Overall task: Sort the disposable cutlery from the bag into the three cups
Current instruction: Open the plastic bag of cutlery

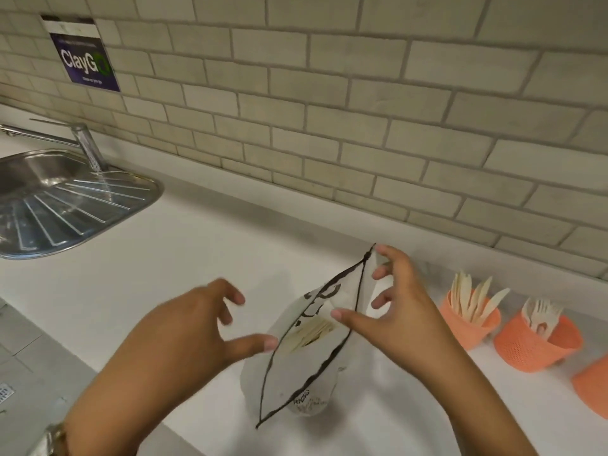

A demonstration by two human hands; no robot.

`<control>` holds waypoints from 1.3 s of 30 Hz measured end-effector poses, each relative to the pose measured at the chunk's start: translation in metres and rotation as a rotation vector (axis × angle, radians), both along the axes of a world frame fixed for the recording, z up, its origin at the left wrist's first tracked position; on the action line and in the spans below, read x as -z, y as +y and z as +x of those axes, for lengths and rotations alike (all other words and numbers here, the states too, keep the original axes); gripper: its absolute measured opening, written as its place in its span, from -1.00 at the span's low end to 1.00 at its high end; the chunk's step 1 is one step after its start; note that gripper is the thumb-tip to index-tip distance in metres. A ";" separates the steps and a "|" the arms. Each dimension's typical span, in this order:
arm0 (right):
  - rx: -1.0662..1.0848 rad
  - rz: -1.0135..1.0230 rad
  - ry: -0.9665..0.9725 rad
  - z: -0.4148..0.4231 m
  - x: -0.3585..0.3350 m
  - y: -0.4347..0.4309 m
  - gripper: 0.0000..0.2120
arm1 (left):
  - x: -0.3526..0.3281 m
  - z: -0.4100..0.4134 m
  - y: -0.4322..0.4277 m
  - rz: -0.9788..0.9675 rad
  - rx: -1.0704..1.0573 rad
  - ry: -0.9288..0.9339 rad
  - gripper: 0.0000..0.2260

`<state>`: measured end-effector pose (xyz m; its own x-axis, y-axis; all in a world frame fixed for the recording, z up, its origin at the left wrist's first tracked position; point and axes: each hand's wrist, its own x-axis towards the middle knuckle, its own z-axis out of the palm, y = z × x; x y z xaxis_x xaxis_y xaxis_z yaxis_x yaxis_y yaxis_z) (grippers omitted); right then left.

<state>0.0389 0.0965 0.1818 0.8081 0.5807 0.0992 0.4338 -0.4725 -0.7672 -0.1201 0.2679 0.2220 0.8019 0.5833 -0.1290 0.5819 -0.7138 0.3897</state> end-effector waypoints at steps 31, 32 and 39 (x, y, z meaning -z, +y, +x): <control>0.128 0.548 1.511 0.030 0.058 0.022 -0.77 | 0.114 0.018 0.035 -1.996 -0.420 -0.631 -0.50; 0.097 0.496 1.468 0.029 0.059 0.021 -0.70 | 0.113 0.016 0.037 -1.842 -0.382 -0.609 -0.50; -0.128 0.157 0.404 0.011 0.052 0.002 -0.28 | 0.117 -0.004 0.033 -0.588 -0.431 -0.513 -0.81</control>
<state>0.0500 0.0981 0.1294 0.7227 0.6816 -0.1144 0.1323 -0.2989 -0.9451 -0.1246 0.3005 0.1050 0.5698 0.8001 -0.1877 0.4066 -0.0759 0.9105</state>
